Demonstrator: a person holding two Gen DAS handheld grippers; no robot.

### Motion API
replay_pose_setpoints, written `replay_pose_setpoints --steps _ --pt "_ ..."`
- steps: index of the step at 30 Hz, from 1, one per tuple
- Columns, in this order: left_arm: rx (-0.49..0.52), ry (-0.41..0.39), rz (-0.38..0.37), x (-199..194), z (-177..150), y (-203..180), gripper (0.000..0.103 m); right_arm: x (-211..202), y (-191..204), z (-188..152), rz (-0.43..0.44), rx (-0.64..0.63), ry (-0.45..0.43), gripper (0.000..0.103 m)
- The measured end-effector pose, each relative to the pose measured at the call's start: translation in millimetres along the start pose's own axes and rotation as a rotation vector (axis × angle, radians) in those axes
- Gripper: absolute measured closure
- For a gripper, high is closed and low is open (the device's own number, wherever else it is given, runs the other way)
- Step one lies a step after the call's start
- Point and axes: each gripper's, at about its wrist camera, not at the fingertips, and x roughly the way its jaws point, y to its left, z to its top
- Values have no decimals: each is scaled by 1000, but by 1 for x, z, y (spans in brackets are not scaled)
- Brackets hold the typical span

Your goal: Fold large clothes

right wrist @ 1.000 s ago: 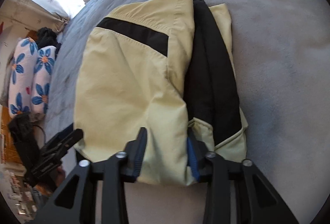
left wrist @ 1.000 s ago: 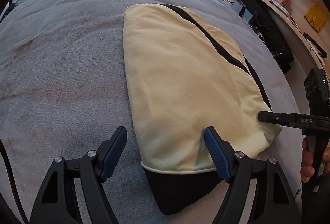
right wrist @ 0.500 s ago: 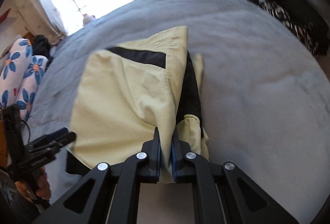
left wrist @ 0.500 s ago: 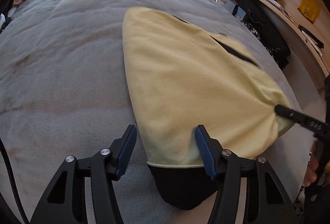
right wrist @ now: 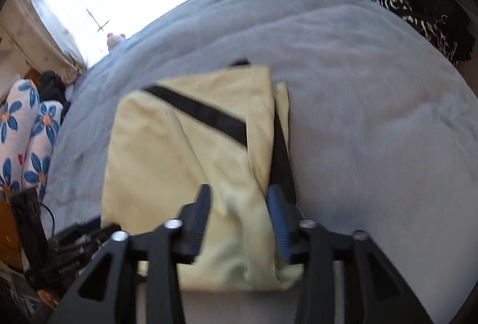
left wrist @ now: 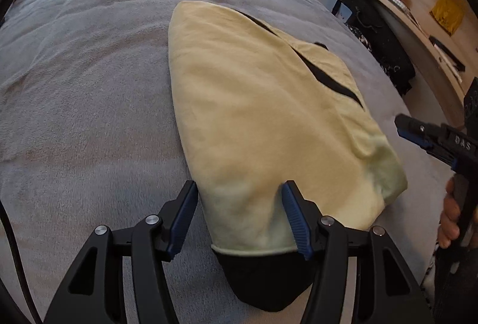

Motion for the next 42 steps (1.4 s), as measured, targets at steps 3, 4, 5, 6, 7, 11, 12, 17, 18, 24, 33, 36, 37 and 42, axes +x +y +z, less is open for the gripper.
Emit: replay_pose_setpoints --steps 3,4,5,6,7,11,12,17,18,24,33,36,37,42 --pt "-29 -31 -21 -2 19 9 46 20 -5 28 -9 12 -4 54" --pt "-38 -38 -22 -1 27 12 46 33 -8 40 -6 28 10 54" --pt "-44 -41 -16 1 38 15 46 40 -11 46 -8 39 19 54" --pt "-51 -44 -9 4 45 18 46 52 -13 55 -18 50 28 54" --pt "-53 -45 -5 6 51 20 46 61 -11 59 -18 50 34 54" --pt "-87 -33 0 22 74 29 46 91 -9 73 -40 41 63 54" --pt "-98 -28 0 26 78 31 46 99 -8 75 -50 27 73 59" --pt "-96 -22 15 36 87 34 53 98 2 69 -131 -81 49 102" --pt "-88 -28 18 36 87 32 53 90 2 67 -140 -81 14 102" --pt "-13 -40 116 48 85 11 53 115 -20 48 -185 -50 82 102" --pt "66 -94 178 1 70 -17 53 47 17 40 -194 -156 15 99" --pt "60 -97 141 -17 47 -31 53 28 40 12 -39 -180 26 99" --pt "57 -86 127 -18 39 -35 54 29 45 3 -1 -184 41 99" --pt "66 -21 134 -2 3 -51 60 54 54 -35 -28 -229 114 99"
